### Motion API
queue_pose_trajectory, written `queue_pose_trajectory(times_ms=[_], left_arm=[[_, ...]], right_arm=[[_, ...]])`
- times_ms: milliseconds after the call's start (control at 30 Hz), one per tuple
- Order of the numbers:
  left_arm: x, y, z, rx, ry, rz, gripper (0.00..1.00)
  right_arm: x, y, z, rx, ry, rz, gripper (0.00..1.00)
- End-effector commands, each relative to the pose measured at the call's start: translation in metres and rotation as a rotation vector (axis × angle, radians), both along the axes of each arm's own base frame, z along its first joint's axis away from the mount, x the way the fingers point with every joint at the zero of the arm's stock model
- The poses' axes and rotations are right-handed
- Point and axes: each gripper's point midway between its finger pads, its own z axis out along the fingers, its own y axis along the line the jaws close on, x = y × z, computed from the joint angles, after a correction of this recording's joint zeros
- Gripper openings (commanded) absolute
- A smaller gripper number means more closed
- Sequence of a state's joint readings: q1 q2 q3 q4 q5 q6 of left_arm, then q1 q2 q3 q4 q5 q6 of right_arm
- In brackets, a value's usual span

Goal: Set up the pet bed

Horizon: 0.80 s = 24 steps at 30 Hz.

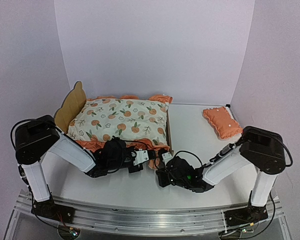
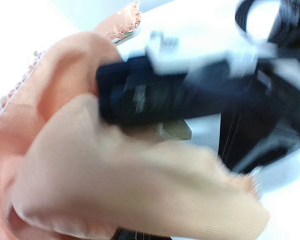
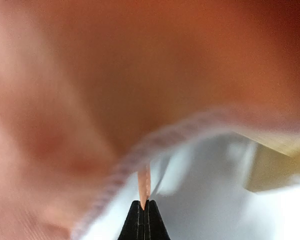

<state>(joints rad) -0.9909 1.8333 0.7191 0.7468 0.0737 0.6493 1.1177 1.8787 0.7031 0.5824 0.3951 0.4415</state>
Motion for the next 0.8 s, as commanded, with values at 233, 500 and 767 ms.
queue_pose_trajectory(times_ms=[233,500,767], left_arm=[[-0.022,0.022,0.000,0.046,0.179,0.009,0.00],[-0.034,0.027,-0.028,0.138,0.148,-0.070,0.00],[-0.047,0.036,-0.058,0.249,0.066,-0.176,0.00]], right_arm=[[0.004,-0.068,0.087,-0.145,-0.084,-0.009,0.00],[0.024,-0.084,0.136,-0.105,-0.147,-0.036,0.00],[0.034,-0.096,0.155,-0.085,-0.168,-0.077,0.00]])
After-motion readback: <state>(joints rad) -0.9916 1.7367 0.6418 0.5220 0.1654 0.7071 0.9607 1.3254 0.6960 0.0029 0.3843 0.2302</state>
